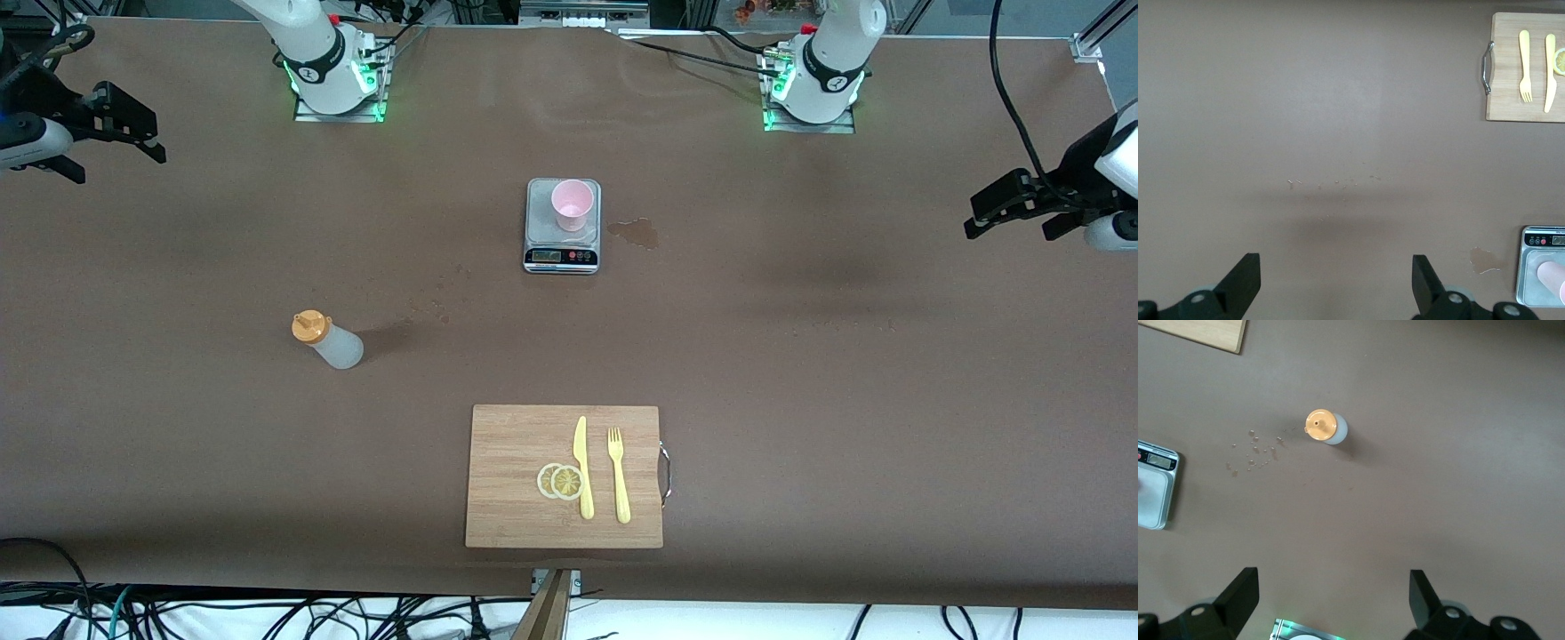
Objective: Add sauce to pink cup with both arms
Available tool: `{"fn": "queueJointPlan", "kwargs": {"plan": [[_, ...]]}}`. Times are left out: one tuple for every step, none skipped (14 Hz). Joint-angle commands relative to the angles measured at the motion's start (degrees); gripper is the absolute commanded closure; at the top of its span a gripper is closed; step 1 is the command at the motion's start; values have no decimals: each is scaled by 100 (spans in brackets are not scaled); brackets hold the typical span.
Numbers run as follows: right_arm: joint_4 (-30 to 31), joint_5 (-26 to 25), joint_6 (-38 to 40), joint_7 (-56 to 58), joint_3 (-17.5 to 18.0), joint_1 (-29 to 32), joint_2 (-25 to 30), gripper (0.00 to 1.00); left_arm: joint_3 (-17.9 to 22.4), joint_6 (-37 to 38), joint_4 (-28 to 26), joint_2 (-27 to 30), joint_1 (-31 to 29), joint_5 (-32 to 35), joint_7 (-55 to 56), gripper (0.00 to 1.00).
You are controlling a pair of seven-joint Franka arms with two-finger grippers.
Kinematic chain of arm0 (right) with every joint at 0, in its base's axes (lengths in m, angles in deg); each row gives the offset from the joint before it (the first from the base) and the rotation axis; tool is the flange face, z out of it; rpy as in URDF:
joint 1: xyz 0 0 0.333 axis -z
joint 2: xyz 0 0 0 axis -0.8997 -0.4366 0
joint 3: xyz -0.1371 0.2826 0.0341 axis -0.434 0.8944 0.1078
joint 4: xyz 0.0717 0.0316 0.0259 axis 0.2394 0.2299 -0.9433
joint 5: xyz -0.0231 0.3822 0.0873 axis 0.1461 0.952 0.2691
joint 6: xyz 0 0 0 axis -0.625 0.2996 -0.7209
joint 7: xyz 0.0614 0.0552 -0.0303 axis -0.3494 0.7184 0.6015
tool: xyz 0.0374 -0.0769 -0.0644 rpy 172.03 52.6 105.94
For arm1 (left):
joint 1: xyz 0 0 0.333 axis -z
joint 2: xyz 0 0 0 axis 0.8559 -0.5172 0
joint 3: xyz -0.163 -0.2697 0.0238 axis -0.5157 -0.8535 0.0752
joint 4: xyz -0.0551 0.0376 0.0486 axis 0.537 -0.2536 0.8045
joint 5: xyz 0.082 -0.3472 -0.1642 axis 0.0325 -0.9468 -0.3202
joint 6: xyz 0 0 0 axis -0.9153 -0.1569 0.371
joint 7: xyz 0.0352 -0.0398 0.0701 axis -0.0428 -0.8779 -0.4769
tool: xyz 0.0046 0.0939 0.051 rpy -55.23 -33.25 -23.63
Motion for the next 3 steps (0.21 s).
{"fn": "queueJointPlan", "kwargs": {"plan": [[-196,-74,105,-128,-24,-53,18,0,-14,156,147,-29,13,-49,-65,0],[-231,-109,114,-120,-16,-53,18,0,-49,165,139,-29,13,-40,-56,0],[-240,-127,140,-111,-7,-53,1,0,-111,165,130,-29,13,-23,-56,0]]}}
